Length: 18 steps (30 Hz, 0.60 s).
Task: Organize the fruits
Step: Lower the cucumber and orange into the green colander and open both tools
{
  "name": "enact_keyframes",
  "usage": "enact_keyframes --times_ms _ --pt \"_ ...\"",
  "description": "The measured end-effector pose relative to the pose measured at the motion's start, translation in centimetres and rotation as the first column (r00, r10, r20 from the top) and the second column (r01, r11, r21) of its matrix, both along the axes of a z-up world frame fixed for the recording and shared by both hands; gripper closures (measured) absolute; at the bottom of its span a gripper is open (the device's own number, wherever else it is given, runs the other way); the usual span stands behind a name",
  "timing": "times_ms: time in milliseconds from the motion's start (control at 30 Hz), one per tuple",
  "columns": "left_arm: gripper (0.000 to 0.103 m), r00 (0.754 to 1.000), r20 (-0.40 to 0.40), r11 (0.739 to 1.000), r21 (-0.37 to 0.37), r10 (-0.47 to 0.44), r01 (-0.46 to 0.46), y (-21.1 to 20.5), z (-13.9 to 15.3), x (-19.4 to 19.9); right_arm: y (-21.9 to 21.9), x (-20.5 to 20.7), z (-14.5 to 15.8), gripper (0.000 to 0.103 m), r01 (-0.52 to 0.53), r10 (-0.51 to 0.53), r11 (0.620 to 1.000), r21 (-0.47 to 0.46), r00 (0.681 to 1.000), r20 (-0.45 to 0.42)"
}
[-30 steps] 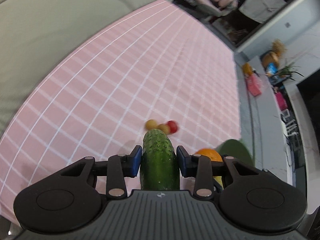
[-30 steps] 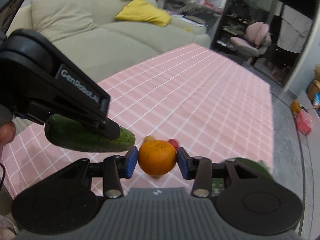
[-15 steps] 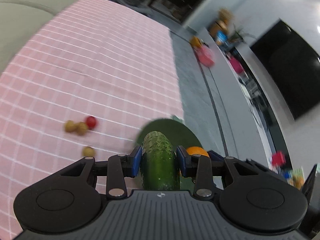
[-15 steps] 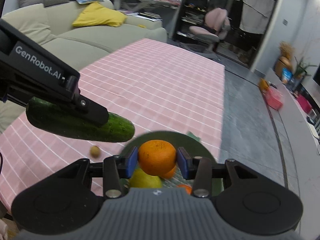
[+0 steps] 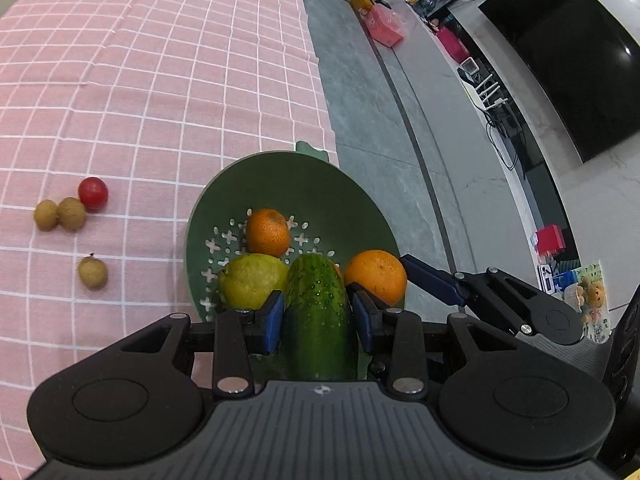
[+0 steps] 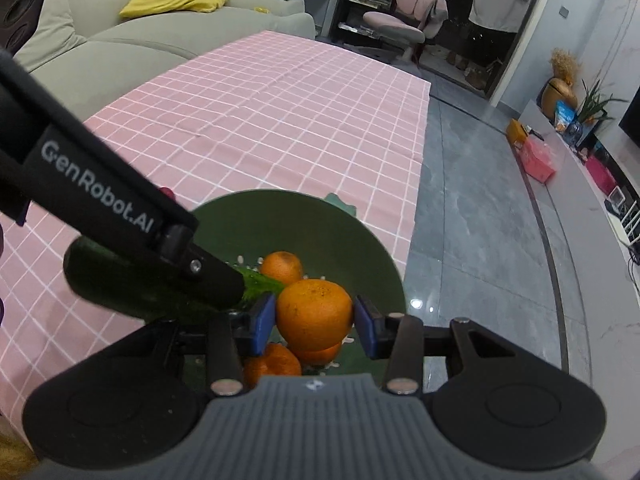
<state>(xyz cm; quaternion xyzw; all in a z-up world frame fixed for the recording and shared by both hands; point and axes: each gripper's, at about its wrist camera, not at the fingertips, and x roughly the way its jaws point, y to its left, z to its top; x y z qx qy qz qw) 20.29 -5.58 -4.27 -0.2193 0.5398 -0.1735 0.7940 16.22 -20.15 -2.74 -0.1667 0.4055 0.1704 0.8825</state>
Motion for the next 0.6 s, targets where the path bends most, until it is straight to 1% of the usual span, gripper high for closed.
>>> enact_keyframes --times_ms 233,300,400,467,600 --pt "0.061 0.999 -0.029 0.999 -0.042 0.016 -0.017 0.1 -1.3 1.6 -0.4 1.7 -0.9 0.063 0.003 -0.003 1.0 -0.012 1.0 -0.016" --pt "0.061 0.999 -0.039 0.998 -0.048 0.038 -0.04 0.2 -2.1 1.8 -0.4 2.3 -1.3 0.063 0.003 -0.003 1.0 -0.014 1.0 -0.03" --pt "0.06 0.997 -0.067 0.997 -0.059 0.045 -0.049 0.1 -3.1 2.0 -0.4 3.0 -2.0 0.063 0.003 -0.004 1.0 -0.006 0.999 -0.053" --pt "0.061 0.997 -0.063 0.996 -0.07 0.052 -0.056 0.0 -3.3 2.1 -0.3 3.2 -2.2 0.063 0.001 -0.002 1.0 -0.009 0.999 -0.052" --pt "0.058 0.996 -0.062 0.996 -0.071 0.059 -0.063 0.1 -3.3 2.2 -0.6 3.5 -3.0 0.063 0.006 -0.006 1.0 -0.002 0.996 -0.085"
